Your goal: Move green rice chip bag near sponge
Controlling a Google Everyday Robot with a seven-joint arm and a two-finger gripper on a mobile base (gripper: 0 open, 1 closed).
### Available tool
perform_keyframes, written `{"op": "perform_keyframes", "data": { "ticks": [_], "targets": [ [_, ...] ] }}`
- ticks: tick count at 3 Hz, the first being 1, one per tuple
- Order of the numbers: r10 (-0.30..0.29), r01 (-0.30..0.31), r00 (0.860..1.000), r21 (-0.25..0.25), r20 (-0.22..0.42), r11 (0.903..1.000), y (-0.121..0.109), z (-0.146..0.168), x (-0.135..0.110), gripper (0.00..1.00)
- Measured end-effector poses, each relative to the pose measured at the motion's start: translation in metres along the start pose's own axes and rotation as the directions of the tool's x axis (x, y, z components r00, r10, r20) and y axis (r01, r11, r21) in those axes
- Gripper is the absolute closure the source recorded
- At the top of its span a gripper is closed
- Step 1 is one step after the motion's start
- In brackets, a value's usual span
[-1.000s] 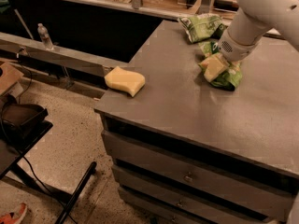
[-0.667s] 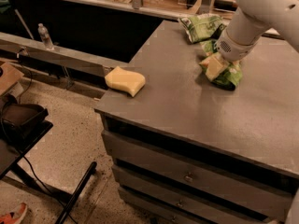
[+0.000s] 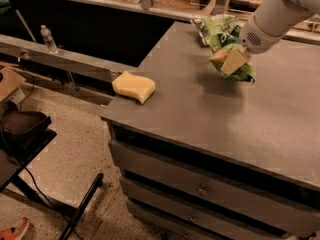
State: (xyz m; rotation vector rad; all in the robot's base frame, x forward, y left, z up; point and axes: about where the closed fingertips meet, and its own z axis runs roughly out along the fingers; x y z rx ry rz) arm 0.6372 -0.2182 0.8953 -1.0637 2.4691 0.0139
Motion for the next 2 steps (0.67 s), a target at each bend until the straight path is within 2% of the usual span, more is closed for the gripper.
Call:
{"op": "perform_keyframes", "data": {
  "ticks": [1, 2],
  "targets": [
    [-0.16, 0.162, 0.984, -0.023, 0.082, 0.9865, 0.016, -0.018, -0.021, 1.0],
    [-0.291, 0.3, 0.947, -0.057, 0.134, 0.9522, 0.041, -0.016, -0.04, 1.0]
  ]
}}
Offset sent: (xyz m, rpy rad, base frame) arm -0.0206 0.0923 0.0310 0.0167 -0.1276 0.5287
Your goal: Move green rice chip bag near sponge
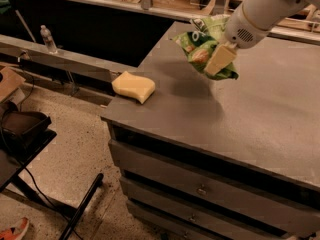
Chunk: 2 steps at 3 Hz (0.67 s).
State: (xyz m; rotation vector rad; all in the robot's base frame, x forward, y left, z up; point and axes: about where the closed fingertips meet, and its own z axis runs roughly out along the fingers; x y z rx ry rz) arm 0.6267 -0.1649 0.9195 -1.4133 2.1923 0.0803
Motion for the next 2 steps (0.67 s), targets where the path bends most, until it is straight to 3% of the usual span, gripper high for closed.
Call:
{"op": "perform_keyframes", "data": {
  "ticks": [1, 2],
  "targets": [
    [-0.137, 0.139, 0.99, -0.056, 0.037, 0.9887, 0.023, 0.013, -0.026, 1.0],
    [-0.229, 0.234, 0.972, -0.101, 0.06, 0.967, 0.044, 0.026, -0.045, 1.0]
  ]
}}
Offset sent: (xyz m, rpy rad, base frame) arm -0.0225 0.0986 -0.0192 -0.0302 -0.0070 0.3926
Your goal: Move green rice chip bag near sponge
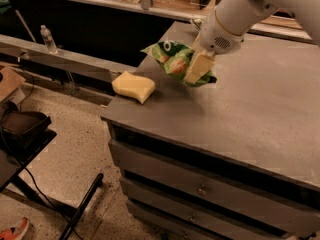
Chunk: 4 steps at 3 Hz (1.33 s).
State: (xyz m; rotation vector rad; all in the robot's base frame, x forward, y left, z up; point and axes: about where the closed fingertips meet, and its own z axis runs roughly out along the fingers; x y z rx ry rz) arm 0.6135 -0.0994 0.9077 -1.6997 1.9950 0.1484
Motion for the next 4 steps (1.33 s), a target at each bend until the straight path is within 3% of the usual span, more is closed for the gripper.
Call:
{"op": "perform_keyframes", "data": {
  "ticks": [2, 4],
  "targets": [
    [-0.106, 0.106, 0.994, -0.049, 0.013, 0.9931, 0.018, 0.013, -0.022, 1.0],
    [-0.127, 0.127, 0.992, -0.024, -0.023, 0.9917, 0.017, 0.015, -0.021, 1.0]
  ]
}}
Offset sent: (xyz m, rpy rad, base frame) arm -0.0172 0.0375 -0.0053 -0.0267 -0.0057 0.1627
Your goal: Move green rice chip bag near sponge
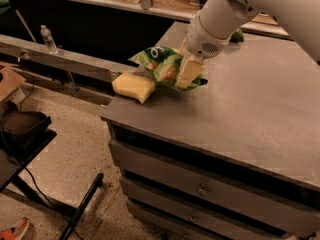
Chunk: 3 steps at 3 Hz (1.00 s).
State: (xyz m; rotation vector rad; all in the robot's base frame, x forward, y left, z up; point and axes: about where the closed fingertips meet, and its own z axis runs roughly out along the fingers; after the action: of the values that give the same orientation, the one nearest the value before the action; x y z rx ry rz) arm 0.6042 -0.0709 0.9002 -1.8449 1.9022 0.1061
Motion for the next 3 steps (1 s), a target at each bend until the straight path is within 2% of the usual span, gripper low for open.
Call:
{"op": "perform_keyframes", "data": {
  "ticks": [1, 2, 3],
  "targets": [
    [-0.001, 0.003, 1.0, 0.033, -0.031, 0.9994, -0.009, -0.002, 0.008, 1.0],
    [-0.027, 0.032, 0.997, 0.06, -0.077, 0.9977, -0.012, 0.004, 0.015, 0.83],
    [-0.073, 0.083, 0.991, 0.088, -0.116, 0.9926, -0.01, 0.013, 0.026, 0.6]
  ]
}}
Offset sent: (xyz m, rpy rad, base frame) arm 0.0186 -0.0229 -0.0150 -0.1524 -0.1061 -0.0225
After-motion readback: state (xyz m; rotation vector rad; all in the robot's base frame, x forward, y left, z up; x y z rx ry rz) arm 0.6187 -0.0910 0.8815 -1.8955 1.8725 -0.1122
